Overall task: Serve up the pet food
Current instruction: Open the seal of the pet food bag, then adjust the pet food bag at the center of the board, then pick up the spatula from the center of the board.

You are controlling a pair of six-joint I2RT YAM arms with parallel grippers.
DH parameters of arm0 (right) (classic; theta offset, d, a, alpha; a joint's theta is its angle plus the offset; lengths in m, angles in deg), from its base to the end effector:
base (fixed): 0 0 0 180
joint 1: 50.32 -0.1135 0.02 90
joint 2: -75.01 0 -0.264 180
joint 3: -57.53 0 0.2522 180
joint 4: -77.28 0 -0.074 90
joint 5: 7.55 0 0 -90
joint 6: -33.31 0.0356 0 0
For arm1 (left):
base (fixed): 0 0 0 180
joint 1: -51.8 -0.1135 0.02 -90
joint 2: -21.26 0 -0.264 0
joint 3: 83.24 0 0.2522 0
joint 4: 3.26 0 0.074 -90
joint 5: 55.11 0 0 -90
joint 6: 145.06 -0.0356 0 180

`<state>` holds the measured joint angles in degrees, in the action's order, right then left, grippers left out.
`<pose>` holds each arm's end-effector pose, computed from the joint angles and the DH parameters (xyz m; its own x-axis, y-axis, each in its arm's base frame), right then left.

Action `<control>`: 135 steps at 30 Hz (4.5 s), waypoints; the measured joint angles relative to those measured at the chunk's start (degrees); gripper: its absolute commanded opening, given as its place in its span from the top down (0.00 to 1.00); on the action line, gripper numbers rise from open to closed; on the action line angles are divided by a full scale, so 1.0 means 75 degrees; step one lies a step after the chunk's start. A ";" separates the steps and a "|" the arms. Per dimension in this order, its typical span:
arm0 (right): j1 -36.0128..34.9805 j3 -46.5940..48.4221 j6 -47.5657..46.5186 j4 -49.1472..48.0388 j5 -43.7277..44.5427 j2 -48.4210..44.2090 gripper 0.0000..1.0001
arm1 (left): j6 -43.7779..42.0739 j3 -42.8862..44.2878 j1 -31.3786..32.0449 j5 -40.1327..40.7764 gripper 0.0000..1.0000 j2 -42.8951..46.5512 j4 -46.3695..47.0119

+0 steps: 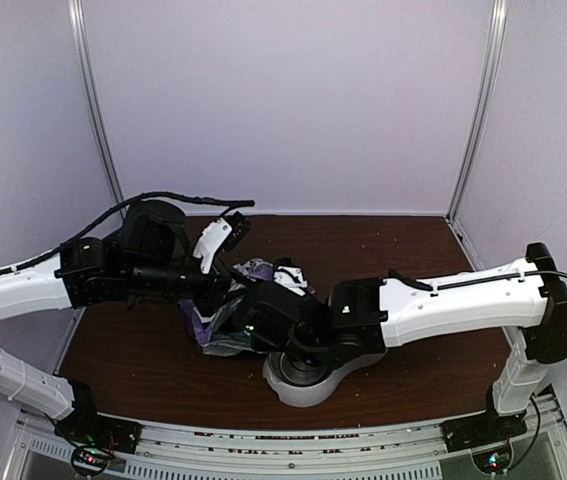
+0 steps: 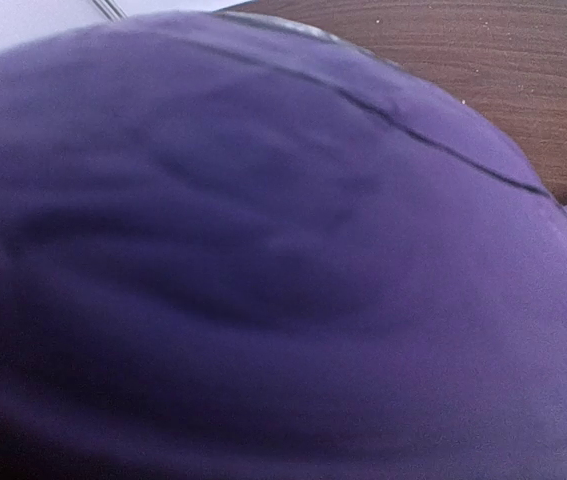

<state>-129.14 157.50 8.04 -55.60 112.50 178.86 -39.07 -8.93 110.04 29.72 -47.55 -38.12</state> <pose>0.0952 0.3897 0.2713 -0.7770 0.1059 -0.6206 -0.2001 0.8931 0.4030 0.1399 -0.2321 0.3302 -0.4927 0.2747 -0.8257 0.7827 0.5546 -0.2826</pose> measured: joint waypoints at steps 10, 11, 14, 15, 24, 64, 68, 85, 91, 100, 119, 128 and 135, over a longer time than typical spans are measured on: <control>0.0160 -0.0478 -0.0096 -0.0198 -0.1341 -0.0108 0.67 | -0.0003 -0.0079 0.0023 0.0265 1.00 0.0236 -0.0055; 0.0201 -0.0501 -0.0134 -0.0219 -0.1510 -0.0108 0.67 | -0.0003 -0.0090 0.0032 0.0274 1.00 0.0239 -0.0058; 0.0259 -0.0504 -0.0216 -0.0265 -0.1891 -0.0105 0.67 | 0.0000 -0.0108 0.0044 0.0361 1.00 0.0251 -0.0061; 0.0283 -0.0504 -0.0242 -0.0280 -0.1970 -0.0105 0.67 | 0.0000 -0.0108 0.0044 0.0391 1.00 0.0256 -0.0061; 0.0321 -0.0577 -0.0985 -0.0291 -0.2282 -0.0659 0.33 | 0.0003 0.0026 0.0050 0.0752 1.00 0.0221 -0.0114; 0.3681 -0.6697 -0.2057 -0.0921 -0.1632 -0.7871 0.19 | -0.2267 0.5852 -0.4022 0.1233 1.00 -0.3634 -0.3646; 0.3710 -0.6913 -0.1970 -0.1043 -0.1635 -0.7901 0.19 | -0.2404 0.6519 -0.4459 0.1052 1.00 -0.4048 -0.3995; 0.3765 -0.7367 -0.1629 -0.1428 -0.1687 -0.7944 0.18 | -0.2509 0.5977 -0.4870 -0.0233 1.00 -0.3998 -0.3095; 0.4234 -0.7370 -0.1693 -0.1035 -0.1545 -0.7906 0.16 | -0.2605 0.3424 -0.4622 -0.1105 1.00 -0.2253 -0.2014; 0.6204 -0.7364 -0.2189 -0.0527 -0.1842 -0.7338 0.14 | -0.2556 0.1469 -0.3727 -0.1451 1.00 -0.1052 -0.1445; 0.7463 -0.7548 -0.2352 -0.1475 -0.2503 -0.5488 0.18 | -0.2407 0.1011 -0.2888 -0.0315 1.00 -0.0714 -0.1498; 0.7481 -0.7414 -0.2795 -0.1457 -0.2270 -0.5082 0.17 | -0.2407 0.1011 -0.2850 -0.0187 1.00 -0.0679 -0.1545; 0.7699 -0.7172 -0.3343 -0.1664 -0.2279 -0.4709 0.17 | -0.2410 0.1011 -0.2841 -0.0169 1.00 -0.0679 -0.1550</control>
<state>-71.40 103.71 -17.03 -68.08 95.40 143.54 -57.14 -1.34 88.73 28.46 -52.65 -49.75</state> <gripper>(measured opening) 0.834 0.004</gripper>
